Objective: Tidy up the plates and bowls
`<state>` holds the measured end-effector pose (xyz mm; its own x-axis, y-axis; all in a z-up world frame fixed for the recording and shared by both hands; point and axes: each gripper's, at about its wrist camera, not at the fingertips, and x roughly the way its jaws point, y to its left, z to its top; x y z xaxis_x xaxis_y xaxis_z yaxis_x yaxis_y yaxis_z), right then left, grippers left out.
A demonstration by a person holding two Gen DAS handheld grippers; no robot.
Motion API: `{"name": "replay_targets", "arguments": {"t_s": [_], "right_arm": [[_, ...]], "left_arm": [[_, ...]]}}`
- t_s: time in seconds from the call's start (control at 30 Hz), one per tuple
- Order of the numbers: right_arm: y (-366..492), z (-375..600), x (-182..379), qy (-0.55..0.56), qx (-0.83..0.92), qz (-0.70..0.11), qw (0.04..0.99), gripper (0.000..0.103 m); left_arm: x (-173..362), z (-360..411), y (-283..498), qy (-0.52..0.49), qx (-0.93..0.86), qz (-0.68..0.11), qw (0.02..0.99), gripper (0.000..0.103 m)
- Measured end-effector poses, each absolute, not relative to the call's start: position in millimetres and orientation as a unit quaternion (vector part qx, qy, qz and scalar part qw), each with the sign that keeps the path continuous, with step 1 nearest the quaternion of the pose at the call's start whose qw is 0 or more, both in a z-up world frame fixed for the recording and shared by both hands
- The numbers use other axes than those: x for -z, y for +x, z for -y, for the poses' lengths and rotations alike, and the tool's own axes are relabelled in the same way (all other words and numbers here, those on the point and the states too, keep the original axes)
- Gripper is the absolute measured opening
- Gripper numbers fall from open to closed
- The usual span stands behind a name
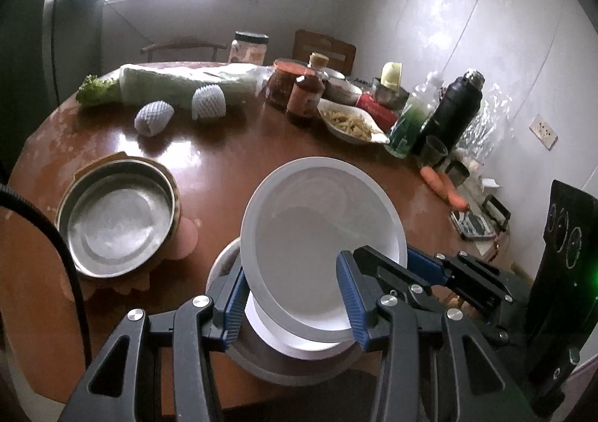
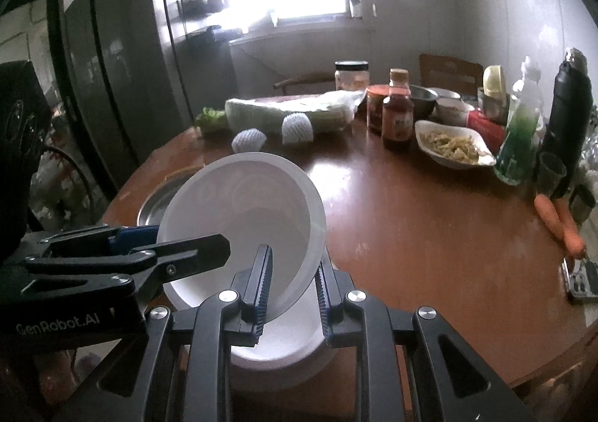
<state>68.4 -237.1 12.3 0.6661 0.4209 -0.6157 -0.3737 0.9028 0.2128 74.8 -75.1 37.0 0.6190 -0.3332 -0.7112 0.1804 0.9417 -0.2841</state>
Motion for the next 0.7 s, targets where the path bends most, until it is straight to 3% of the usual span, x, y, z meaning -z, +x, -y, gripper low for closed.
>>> {"name": "replay_targets", "arguments": {"t_s": [0.7], "right_arm": [[63,238,15,0.018,-0.21,-0.387,0.898,0.023]], "left_arm": [[-9,84,74,-0.078,0.137,-0.455,0.877,0.046]]}}
